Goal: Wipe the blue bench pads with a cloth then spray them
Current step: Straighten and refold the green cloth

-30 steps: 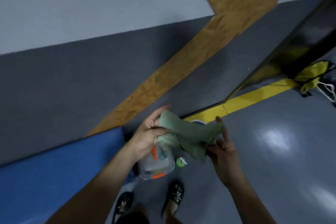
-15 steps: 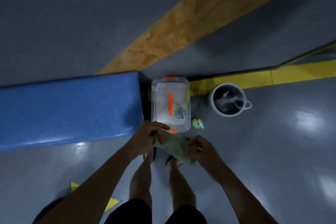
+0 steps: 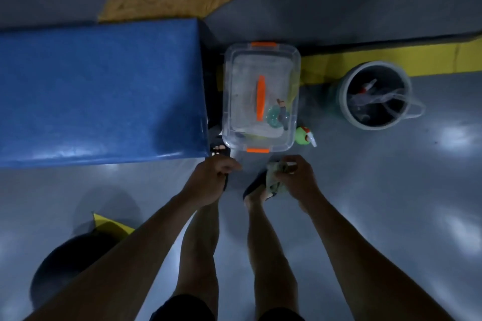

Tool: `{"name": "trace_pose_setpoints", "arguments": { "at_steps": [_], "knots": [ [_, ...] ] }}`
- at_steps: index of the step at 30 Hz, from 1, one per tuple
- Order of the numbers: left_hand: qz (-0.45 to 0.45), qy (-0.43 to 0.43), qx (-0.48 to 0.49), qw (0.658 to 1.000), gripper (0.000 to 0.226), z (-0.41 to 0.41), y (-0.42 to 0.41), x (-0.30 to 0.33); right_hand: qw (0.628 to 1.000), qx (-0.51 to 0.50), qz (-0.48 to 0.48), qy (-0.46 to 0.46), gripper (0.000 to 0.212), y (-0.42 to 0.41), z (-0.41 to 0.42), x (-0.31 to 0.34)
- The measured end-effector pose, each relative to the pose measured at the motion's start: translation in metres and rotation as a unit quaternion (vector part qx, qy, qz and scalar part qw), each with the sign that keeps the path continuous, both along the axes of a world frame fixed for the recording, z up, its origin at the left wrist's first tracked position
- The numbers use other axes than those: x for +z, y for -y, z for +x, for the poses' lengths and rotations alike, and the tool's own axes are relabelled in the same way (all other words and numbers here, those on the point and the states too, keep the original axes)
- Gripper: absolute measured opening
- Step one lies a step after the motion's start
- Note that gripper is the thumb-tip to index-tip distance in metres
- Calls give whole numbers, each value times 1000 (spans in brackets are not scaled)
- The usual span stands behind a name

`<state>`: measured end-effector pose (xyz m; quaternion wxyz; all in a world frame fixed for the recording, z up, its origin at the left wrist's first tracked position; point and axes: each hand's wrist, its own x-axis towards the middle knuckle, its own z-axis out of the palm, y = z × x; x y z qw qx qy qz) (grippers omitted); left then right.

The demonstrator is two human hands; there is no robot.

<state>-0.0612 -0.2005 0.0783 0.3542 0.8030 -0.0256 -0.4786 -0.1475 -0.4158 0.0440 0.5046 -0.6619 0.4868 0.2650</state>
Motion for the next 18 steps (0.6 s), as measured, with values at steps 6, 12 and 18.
{"name": "trace_pose_setpoints", "arguments": {
  "at_steps": [6,12,18],
  "knots": [
    [6,5,43,999,52,6,-21,-38,999,-4,-5,47,34,-17,28,-51],
    [-8,-10,60,998,44,15,-30,-56,997,-18,6,72,36,-26,43,-84],
    [-14,-8,63,998,39,22,-29,-65,981,-105,-157,-52,43,-4,46,-107]
  ]
}}
